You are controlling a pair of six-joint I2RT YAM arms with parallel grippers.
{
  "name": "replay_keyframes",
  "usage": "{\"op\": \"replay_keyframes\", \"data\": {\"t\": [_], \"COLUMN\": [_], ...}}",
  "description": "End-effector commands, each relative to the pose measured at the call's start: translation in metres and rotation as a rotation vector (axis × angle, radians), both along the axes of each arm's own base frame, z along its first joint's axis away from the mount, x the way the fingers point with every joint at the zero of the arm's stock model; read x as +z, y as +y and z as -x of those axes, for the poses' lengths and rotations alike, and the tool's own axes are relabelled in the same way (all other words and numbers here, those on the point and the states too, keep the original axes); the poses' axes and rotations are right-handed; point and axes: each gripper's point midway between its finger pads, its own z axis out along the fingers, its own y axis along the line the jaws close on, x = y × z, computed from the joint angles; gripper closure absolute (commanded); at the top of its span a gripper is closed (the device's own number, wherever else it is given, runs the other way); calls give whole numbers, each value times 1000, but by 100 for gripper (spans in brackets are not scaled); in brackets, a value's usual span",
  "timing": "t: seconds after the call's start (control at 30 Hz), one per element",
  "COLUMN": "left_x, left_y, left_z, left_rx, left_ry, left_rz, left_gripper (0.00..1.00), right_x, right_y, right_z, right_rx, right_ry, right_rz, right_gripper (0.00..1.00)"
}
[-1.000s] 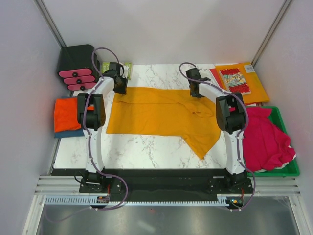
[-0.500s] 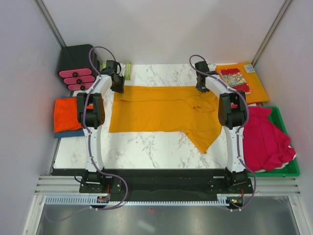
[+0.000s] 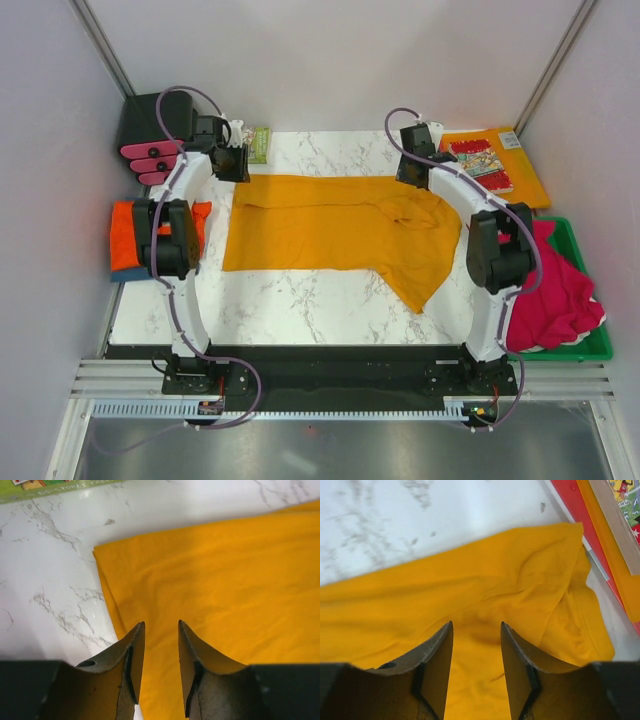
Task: Fold and stack the t-shirts
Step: Fold the flattened tshirt in 1/3 of the way
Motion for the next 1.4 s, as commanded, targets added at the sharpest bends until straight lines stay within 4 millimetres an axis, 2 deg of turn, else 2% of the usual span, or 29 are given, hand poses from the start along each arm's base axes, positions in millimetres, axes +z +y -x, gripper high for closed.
{"op": "replay_keyframes", "data": {"t": [0.0, 0.1, 0.2, 0.3, 0.5, 0.57, 0.67, 0.87, 1.17, 1.23, 1.33, 1.37], "left_x": [30, 12, -10, -21, -37, -39, -41, -47, -50, -51, -50, -49], "left_y": [-19, -19, -16, -13, -14, -14, -14, -13, -11, -11, -11, -11], "left_z": [28, 44, 49, 49, 55, 56, 58, 60, 62, 62, 61, 61], "left_rx": [-38, -52, -47, -36, -36, -40, -41, -39, -33, -33, -32, -33], "left_ry": [-35, -7, 36, 57, 94, 96, 99, 107, 112, 115, 112, 111], "left_rz": [82, 75, 57, 43, 51, 48, 49, 42, 36, 36, 34, 36], "left_gripper": [61, 62, 62, 63, 63, 64, 63, 64, 63, 63, 64, 63], "right_x": [42, 31, 7, -15, -31, -31, -43, -55, -53, -55, -67, -67], "right_y": [43, 65, 73, 71, 66, 66, 66, 64, 58, 59, 62, 64], "right_z": [35, 62, 78, 87, 83, 79, 77, 76, 69, 67, 68, 69], "right_rx": [128, 194, 222, 214, 185, 181, 179, 161, 128, 132, 147, 149], "right_ry": [-85, -54, 3, 56, 85, 84, 115, 131, 105, 106, 130, 131], "right_rz": [51, 81, 85, 91, 129, 139, 154, 175, 204, 206, 195, 190], "right_gripper": [52, 61, 67, 72, 73, 71, 69, 67, 66, 69, 80, 86]}}
